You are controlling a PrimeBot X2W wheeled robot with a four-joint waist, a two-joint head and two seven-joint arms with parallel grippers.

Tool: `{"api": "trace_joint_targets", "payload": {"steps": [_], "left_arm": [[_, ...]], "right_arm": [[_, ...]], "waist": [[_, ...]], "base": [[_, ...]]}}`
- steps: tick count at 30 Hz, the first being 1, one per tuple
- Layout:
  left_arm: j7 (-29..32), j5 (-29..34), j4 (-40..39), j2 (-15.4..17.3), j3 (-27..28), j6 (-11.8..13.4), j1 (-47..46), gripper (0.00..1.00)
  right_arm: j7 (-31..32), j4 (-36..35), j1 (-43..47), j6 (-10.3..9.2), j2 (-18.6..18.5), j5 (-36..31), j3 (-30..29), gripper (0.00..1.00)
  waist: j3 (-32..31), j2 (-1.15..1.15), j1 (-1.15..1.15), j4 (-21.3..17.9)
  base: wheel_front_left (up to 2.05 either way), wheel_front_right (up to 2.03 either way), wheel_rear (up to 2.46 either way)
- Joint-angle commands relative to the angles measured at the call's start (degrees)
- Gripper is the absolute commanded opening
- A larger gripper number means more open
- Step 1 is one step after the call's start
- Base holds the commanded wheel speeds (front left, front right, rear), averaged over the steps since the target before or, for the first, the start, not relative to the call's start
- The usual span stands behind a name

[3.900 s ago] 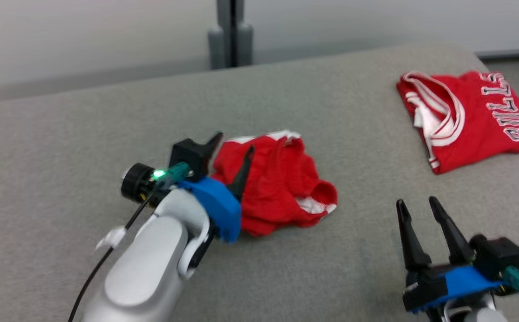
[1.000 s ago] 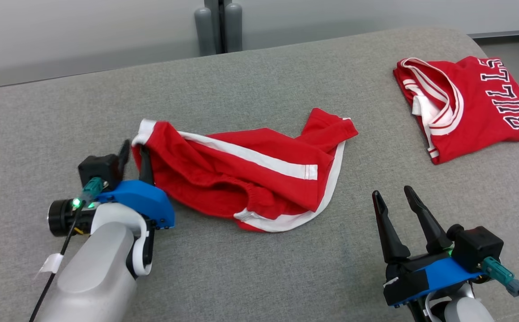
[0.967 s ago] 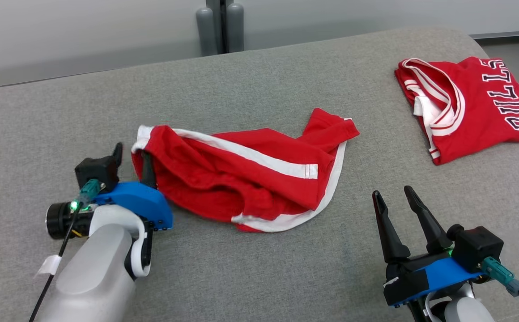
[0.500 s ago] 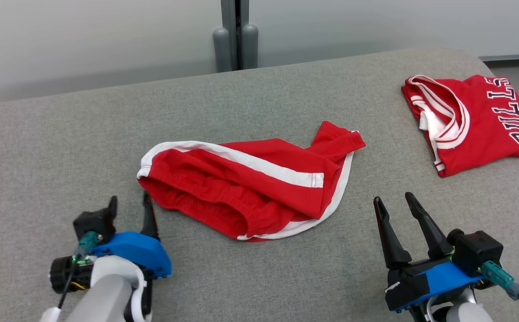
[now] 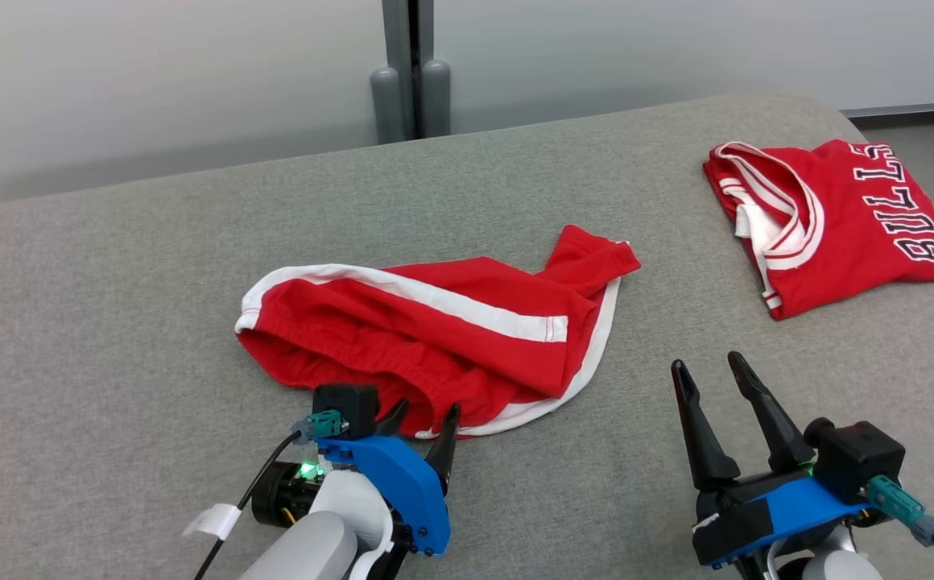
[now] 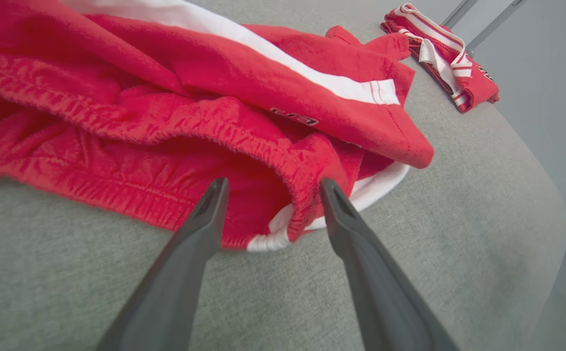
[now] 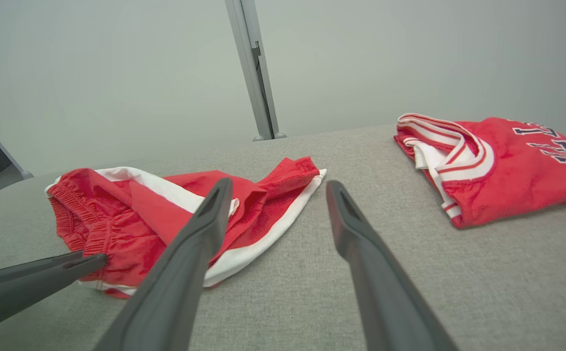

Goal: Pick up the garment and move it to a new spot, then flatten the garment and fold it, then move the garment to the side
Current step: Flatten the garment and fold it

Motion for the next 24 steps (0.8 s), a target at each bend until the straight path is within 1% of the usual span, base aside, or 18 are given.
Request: {"api": "trace_joint_targets", "payload": {"steps": [1, 4, 6, 8, 10, 13, 16, 21, 24], "left_arm": [[0.4, -0.14, 0.19, 0.09, 0.28, 0.3, -0.15, 1.0], [2.26, -0.55, 1.37, 0.2, 0.0, 0.72, -1.02, 1.0], [3.24, -1.24, 1.81, -0.24, -0.01, -0.15, -1.64, 1.0], [2.77, -2.13, 2.0, -0.6, 0.43, -1.42, -2.15, 0.0], [1.05, -2.47, 2.37, -0.58, 1.27, -1.9, -2.54, 0.0], [-3.83, -3.9, 1.8, -0.87, 4.69, -1.37, -2.09, 0.0], [-7.04, -5.36, 0.84, 0.03, 7.5, -0.89, -0.03, 0.0], [-7.7, -6.59, -1.37, 3.26, 10.18, 1.73, 3.73, 0.0], [-7.3, -6.05, -3.3, 5.99, 11.13, 4.11, 6.26, 0.0]], "right_arm": [[-0.2, 0.08, -0.09, 0.01, -0.13, 0.6, -0.05, 1.0], [-0.59, 0.43, -0.03, 0.01, -0.12, 0.57, -0.23, 1.0], [-0.76, 0.55, -0.13, 0.01, -0.12, 0.59, -0.25, 1.0], [-0.85, 0.69, -0.35, 0.01, -0.13, 0.64, -0.34, 1.0], [-0.88, 0.81, -0.61, 0.01, -0.13, 0.72, -0.27, 1.0], [-1.02, 1.03, -0.54, 0.01, -0.13, 0.87, -0.38, 1.0], [-1.07, 1.16, -0.03, 0.01, -0.13, 0.79, -0.76, 1.0], [-0.8, 0.79, 0.54, 0.01, -0.12, 0.46, -1.65, 1.0], [-0.59, 0.51, 0.8, 0.01, -0.13, 0.3, -1.82, 1.0]], "waist": [[-0.04, 0.0, 0.0, -0.32], [0.18, 0.0, 0.0, -0.9], [0.29, 0.0, 0.0, -1.17], [0.41, 0.0, 0.0, -1.39], [0.43, 0.0, 0.0, -1.57], [0.17, 0.0, 0.0, -1.66], [-0.3, 0.0, 0.0, -1.46], [-0.96, 0.0, 0.0, -0.65], [-1.13, 0.0, 0.0, -0.15]], "base": [[0.0, 0.0, 0.0], [0.0, 0.0, 0.0], [0.0, 0.0, 0.0], [0.0, 0.0, 0.0], [0.0, 0.0, 0.0], [0.0, 0.0, 0.0], [0.0, 0.0, 0.0], [0.0, 0.0, 0.0], [0.0, 0.0, 0.0]]}}
